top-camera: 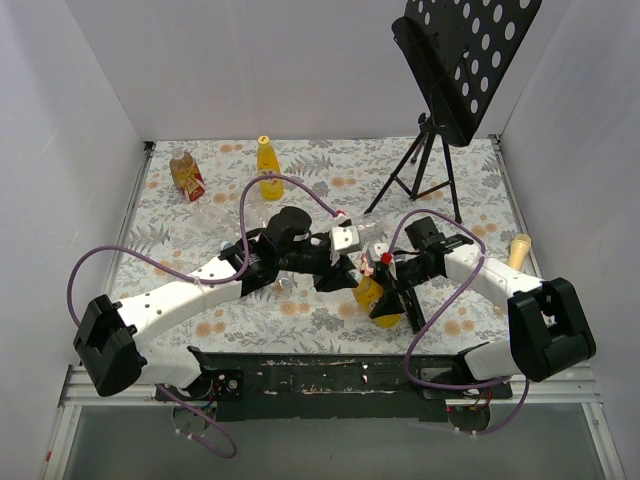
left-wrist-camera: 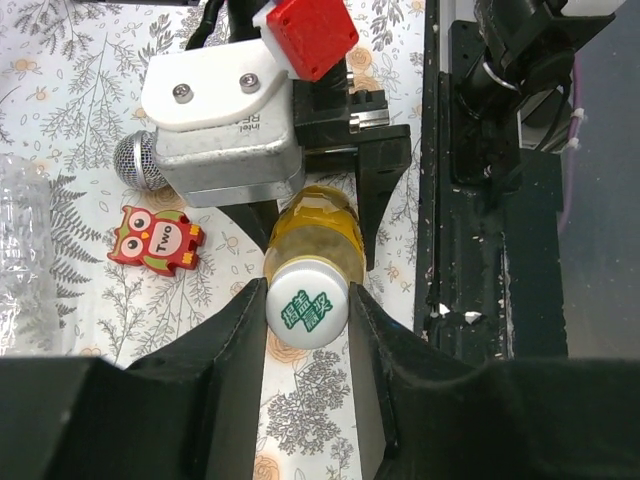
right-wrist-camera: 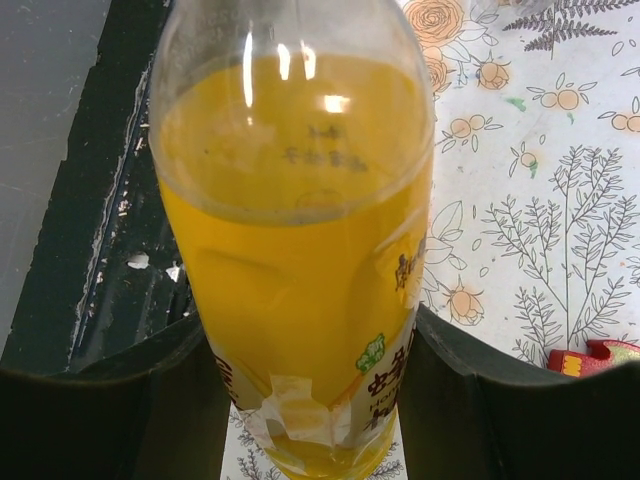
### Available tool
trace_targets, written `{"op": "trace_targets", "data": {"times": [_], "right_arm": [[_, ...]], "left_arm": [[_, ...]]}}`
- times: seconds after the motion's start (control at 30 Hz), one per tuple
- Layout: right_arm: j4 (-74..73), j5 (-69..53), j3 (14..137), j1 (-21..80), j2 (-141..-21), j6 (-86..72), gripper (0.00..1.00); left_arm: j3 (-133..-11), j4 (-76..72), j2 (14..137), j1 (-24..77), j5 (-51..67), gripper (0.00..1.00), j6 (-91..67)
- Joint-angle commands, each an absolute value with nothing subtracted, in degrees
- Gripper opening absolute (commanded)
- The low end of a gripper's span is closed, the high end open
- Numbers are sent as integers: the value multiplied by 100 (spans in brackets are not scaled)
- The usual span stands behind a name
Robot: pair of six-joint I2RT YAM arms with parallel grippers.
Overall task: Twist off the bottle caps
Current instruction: Unscrew the bottle cap from the plastic bottle.
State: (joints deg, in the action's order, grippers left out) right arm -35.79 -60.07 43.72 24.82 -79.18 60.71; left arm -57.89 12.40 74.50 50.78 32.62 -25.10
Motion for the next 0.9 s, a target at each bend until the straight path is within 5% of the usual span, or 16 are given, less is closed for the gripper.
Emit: {"op": "trace_targets", "data": {"times": [0.0, 0.1, 0.33, 0.57, 0.67, 0.87], "right_arm": [[-3612, -6372, 4553, 2514, -7831, 6038, 16], [-3604, -6328, 4553, 2514, -7831, 6029, 16], [-3551, -6337, 4553, 2514, -7884, 5941, 16], [-3507, -6249, 4535, 2531, -7849, 5898, 15], [-3498, -6240, 4526, 2531, -7849, 5871, 15], [-3542, -6284, 4570, 2531, -7884, 5897, 15]], "left_arm": [[-5889, 941, 7348, 4984, 3393, 0, -2899], [-5993, 957, 7347, 4957, 2738, 0, -4011], [-7769, 3629, 8270, 5053, 1047, 0, -8478], [-7848, 3814, 8262, 5300, 309, 0, -8544], [-7945, 3867, 8157, 5300, 79, 38, -8289], [-7568, 3323, 7490, 5291, 552, 79, -7121]]}}
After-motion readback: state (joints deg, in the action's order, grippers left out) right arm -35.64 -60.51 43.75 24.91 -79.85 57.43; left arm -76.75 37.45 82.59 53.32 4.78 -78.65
